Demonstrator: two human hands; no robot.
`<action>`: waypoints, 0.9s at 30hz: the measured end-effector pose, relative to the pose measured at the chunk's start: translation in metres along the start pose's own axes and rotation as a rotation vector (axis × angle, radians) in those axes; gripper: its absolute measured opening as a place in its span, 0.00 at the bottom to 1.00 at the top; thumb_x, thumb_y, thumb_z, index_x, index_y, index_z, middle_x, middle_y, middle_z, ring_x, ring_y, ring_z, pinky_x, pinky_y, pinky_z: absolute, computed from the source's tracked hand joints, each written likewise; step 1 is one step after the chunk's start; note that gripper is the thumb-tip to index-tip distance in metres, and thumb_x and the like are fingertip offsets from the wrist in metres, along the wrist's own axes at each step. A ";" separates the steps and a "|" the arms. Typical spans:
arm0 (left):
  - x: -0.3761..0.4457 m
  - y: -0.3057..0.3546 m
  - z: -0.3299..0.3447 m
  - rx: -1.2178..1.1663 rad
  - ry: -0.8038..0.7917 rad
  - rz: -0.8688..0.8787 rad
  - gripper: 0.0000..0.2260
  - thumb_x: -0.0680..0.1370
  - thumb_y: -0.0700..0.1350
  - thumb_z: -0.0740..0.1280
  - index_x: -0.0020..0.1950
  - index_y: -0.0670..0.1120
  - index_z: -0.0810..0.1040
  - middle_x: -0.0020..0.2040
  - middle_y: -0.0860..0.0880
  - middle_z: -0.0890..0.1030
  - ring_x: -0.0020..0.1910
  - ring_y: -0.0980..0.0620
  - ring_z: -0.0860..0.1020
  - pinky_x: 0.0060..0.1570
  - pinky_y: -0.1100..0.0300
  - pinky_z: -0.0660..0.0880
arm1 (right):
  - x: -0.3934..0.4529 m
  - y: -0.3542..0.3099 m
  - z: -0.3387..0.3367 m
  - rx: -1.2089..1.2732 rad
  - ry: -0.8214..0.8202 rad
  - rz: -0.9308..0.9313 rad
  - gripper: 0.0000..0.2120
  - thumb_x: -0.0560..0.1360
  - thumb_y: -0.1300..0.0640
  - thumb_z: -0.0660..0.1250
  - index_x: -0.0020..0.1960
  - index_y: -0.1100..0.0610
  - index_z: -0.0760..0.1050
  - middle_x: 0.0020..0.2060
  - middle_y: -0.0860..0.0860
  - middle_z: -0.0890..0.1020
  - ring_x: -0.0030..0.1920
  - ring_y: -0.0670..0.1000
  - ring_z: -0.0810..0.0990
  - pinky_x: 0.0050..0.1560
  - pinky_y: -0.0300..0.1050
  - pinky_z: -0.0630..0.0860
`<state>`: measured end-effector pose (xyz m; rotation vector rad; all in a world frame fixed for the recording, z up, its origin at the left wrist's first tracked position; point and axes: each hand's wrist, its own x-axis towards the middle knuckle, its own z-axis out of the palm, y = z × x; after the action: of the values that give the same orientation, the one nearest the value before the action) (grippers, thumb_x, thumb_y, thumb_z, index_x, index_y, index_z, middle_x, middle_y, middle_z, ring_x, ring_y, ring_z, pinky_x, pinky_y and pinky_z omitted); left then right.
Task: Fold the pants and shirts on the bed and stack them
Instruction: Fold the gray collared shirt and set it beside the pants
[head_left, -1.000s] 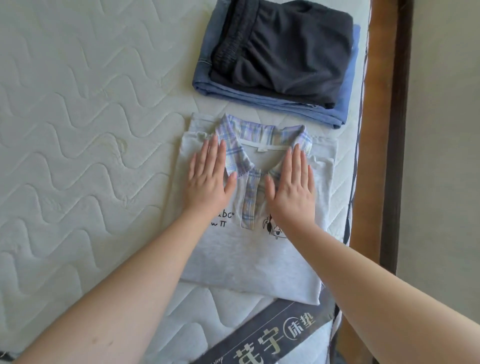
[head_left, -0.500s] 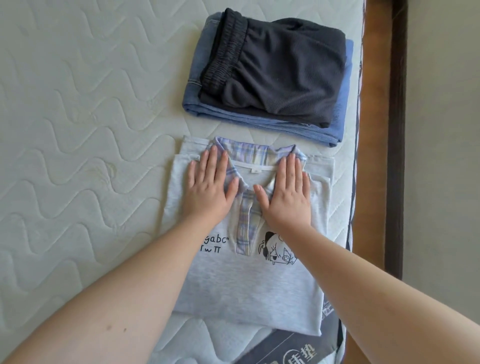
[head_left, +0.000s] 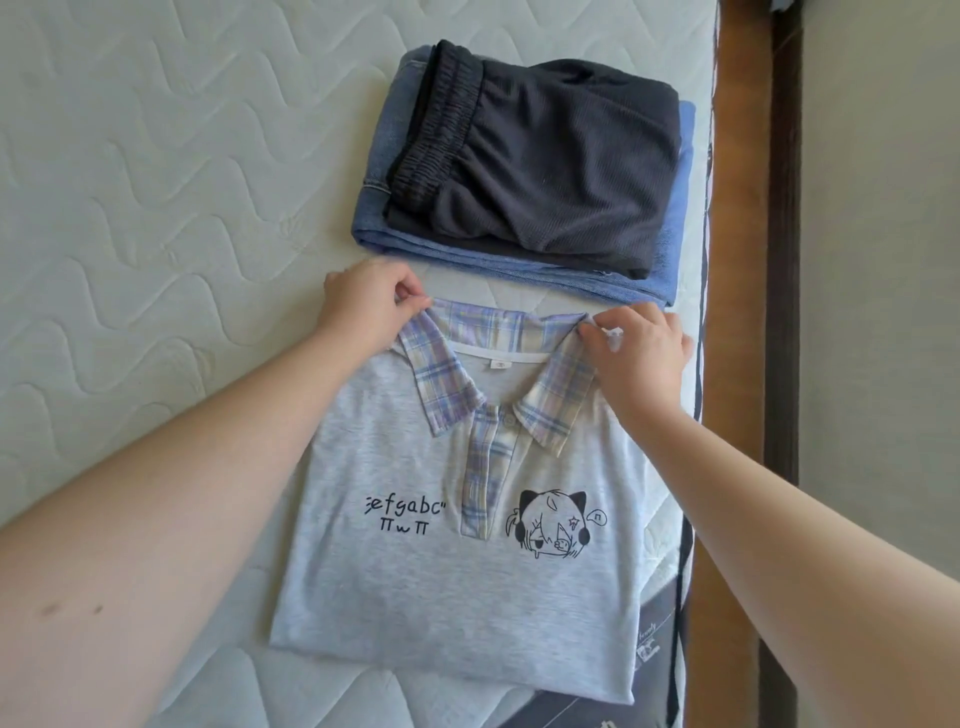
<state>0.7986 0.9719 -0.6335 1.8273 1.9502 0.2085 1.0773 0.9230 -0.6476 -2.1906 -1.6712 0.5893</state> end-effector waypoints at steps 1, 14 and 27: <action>-0.001 -0.002 0.001 -0.003 0.002 -0.011 0.05 0.75 0.50 0.73 0.45 0.49 0.82 0.42 0.54 0.78 0.49 0.46 0.79 0.57 0.49 0.72 | 0.000 0.000 0.000 -0.013 -0.004 0.024 0.10 0.77 0.45 0.66 0.49 0.49 0.81 0.47 0.45 0.79 0.54 0.54 0.71 0.50 0.45 0.55; -0.077 -0.001 0.033 0.094 0.366 0.028 0.23 0.80 0.42 0.60 0.75 0.40 0.66 0.74 0.41 0.69 0.72 0.42 0.68 0.67 0.47 0.65 | -0.047 -0.006 0.000 0.008 0.125 -0.129 0.23 0.82 0.53 0.59 0.74 0.61 0.65 0.69 0.58 0.73 0.69 0.59 0.70 0.70 0.52 0.62; -0.163 -0.020 0.074 0.332 0.113 0.038 0.28 0.81 0.54 0.50 0.79 0.43 0.59 0.79 0.42 0.58 0.78 0.42 0.58 0.76 0.46 0.56 | -0.109 0.023 0.029 -0.342 -0.137 -0.083 0.37 0.81 0.37 0.44 0.80 0.60 0.42 0.80 0.55 0.45 0.79 0.52 0.42 0.78 0.49 0.40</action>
<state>0.8148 0.7963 -0.6708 2.1020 2.1316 -0.0020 1.0564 0.8121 -0.6698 -2.3391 -2.0542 0.4690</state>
